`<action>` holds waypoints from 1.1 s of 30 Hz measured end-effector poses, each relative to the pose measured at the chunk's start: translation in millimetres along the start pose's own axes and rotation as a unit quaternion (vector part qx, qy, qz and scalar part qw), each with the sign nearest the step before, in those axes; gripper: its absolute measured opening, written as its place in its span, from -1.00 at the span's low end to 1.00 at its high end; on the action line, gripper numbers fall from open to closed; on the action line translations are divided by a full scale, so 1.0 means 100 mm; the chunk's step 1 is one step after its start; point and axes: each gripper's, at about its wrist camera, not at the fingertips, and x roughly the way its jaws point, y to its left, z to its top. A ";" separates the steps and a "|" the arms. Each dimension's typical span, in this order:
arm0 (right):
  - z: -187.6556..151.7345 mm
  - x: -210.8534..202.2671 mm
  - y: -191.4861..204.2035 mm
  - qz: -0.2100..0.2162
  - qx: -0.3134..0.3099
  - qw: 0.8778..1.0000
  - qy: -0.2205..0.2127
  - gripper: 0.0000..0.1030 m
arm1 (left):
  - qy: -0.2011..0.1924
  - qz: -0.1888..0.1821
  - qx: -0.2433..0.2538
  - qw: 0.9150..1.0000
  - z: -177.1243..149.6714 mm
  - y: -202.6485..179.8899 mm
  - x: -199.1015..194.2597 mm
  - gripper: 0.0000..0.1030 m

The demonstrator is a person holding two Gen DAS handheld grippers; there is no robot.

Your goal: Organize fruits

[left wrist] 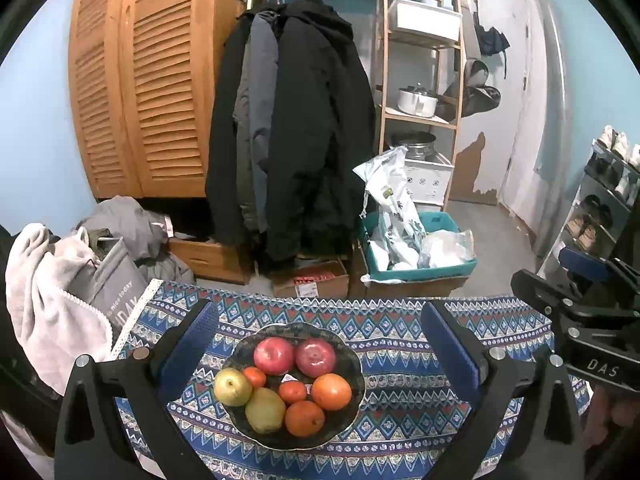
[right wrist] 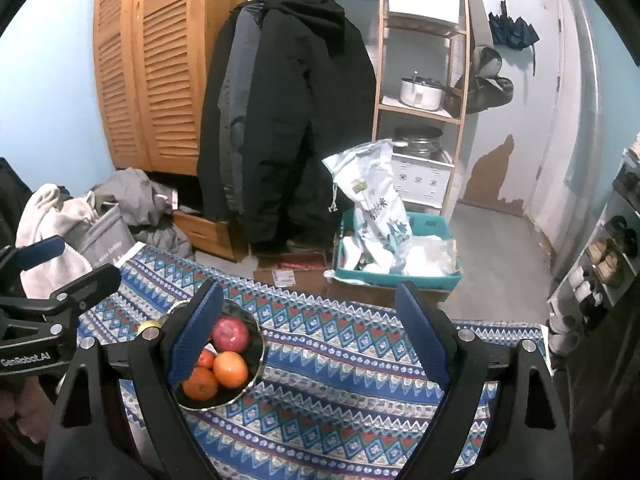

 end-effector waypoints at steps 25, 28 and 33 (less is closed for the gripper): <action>-0.09 0.04 -0.12 -0.009 0.007 1.000 0.006 0.69 | 0.011 0.002 0.011 1.000 -0.02 -0.09 0.03 0.98; -0.10 0.04 -0.13 -0.009 0.008 1.000 0.006 0.69 | 0.011 0.001 0.011 1.000 -0.02 -0.10 0.04 0.98; -0.10 0.04 -0.14 -0.009 0.007 1.000 0.006 0.69 | 0.014 0.002 0.006 1.000 -0.06 -0.11 0.04 0.98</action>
